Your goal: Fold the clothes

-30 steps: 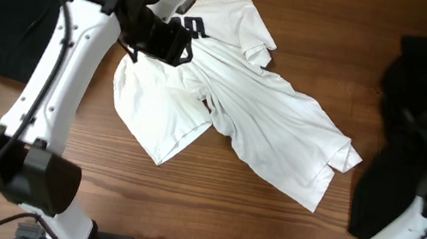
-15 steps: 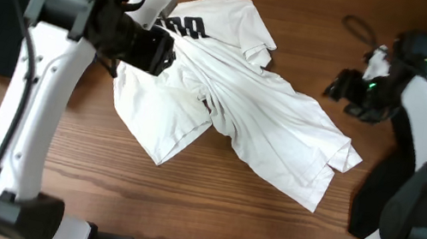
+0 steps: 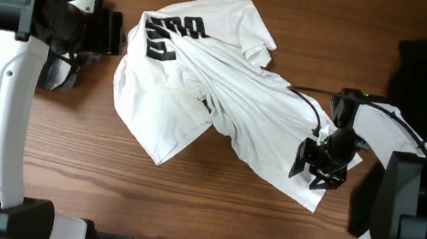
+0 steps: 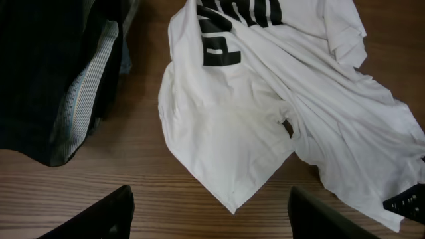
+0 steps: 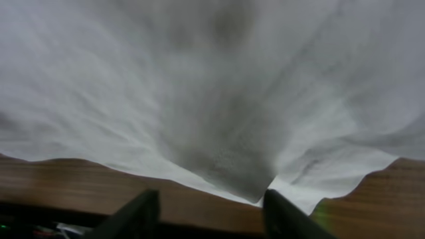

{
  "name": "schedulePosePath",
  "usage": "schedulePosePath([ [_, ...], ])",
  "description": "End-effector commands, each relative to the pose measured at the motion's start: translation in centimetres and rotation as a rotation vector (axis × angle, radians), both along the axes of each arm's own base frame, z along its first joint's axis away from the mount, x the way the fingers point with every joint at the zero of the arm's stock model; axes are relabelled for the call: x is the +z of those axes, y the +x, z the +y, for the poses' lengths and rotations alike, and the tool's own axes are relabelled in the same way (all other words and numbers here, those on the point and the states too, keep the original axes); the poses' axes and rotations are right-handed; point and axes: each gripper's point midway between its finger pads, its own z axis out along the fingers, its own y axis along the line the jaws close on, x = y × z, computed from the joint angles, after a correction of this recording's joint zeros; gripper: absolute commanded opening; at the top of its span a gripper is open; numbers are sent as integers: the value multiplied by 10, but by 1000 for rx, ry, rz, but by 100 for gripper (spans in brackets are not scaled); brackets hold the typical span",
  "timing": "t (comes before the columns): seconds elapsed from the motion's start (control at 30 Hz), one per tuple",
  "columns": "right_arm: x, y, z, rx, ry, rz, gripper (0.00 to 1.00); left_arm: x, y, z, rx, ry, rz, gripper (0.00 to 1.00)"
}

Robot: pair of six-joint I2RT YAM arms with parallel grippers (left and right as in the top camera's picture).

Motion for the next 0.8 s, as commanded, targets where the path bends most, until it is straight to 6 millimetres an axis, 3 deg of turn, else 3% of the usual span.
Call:
schedulePosePath([
  [0.0, -7, 4, -2, -36, -31, 0, 31, 6, -1, 2, 20, -2, -20, 74],
  [0.1, -11, 17, -2, -48, -31, -54, 4, 6, -1, 2, 20, -1, -19, 74],
  [0.13, -10, 22, -3, -53, -32, -71, 4, 6, -1, 2, 19, -1, -19, 75],
  [0.23, 10, 64, -10, -84, -20, -204, 4, 6, -1, 2, 18, 0, -19, 75],
  [0.27, 23, 83, -14, -98, -21, -269, 4, 6, -1, 2, 18, 0, -19, 76],
  [0.33, 65, 149, -35, -131, -43, -525, 4, 6, 1, 2, 18, 0, -24, 81],
  [0.43, 130, 237, -94, -217, -171, -888, 4, 5, 5, 2, 17, 0, -31, 88],
  [0.5, 163, 272, -134, -328, -237, -1068, 7, 5, 7, 2, 18, -1, -34, 89],
  [0.53, 173, 281, -150, -396, -241, -1121, 57, 4, 7, 2, 17, -1, -32, 89],
  [0.57, 176, 283, -155, -423, -241, -1135, 82, 4, 7, 2, 18, -1, -28, 91],
  [0.67, 170, 274, -155, -354, -193, -1109, 99, -2, -1, 2, 18, 0, 13, 92],
  [0.77, 150, 248, -142, -265, -157, -988, 100, -8, -6, 2, 18, 0, 47, 92],
])
